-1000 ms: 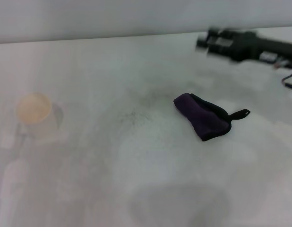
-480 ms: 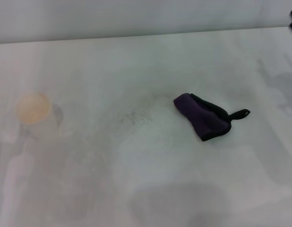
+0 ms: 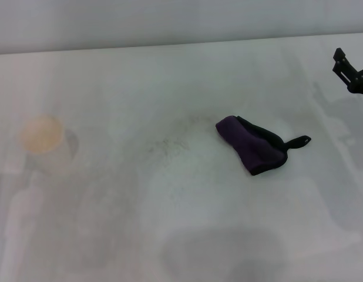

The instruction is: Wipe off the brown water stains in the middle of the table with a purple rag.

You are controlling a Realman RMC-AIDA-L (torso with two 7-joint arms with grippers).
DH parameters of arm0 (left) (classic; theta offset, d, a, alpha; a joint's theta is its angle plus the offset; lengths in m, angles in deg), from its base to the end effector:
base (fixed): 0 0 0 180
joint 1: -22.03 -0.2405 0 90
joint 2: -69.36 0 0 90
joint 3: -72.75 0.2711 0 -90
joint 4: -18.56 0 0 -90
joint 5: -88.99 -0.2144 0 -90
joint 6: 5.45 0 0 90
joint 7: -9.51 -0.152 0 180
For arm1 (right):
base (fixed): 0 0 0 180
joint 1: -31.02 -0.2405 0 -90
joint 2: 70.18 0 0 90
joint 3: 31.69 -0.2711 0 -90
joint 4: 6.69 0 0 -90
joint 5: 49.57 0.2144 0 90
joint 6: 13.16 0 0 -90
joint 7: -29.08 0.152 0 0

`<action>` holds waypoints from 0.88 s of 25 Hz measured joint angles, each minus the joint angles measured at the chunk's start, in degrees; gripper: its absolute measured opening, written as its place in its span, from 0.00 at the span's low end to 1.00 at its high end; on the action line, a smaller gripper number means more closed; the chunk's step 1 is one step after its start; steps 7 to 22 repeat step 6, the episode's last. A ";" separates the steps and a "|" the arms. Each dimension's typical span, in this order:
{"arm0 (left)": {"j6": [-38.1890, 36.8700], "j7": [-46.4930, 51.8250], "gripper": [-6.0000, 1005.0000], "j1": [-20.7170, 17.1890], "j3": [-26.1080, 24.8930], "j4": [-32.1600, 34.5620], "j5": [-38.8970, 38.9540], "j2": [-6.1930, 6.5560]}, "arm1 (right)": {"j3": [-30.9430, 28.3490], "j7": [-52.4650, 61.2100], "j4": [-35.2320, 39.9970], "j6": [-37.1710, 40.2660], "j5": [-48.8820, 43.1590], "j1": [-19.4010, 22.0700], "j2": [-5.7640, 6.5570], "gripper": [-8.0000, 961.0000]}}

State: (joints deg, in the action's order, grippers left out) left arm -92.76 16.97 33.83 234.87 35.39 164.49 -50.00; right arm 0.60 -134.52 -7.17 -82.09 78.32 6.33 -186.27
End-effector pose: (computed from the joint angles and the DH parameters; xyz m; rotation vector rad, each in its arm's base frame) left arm -0.3436 0.2462 -0.0350 -1.4749 -0.5584 -0.8978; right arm 0.3877 0.3323 0.0134 -1.5865 0.5759 0.6105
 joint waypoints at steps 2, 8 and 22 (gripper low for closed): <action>0.01 0.01 0.88 0.17 0.01 -0.03 0.00 -0.06 | -0.01 0.18 -0.04 -0.18 0.03 0.00 0.04 0.90; 0.71 0.06 0.88 0.69 0.13 -0.05 0.00 -0.22 | -0.05 0.24 -0.13 -0.14 -0.25 0.10 -0.01 0.90; 0.71 0.06 0.88 0.69 0.13 -0.05 0.00 -0.22 | -0.05 0.24 -0.13 -0.14 -0.25 0.10 -0.01 0.90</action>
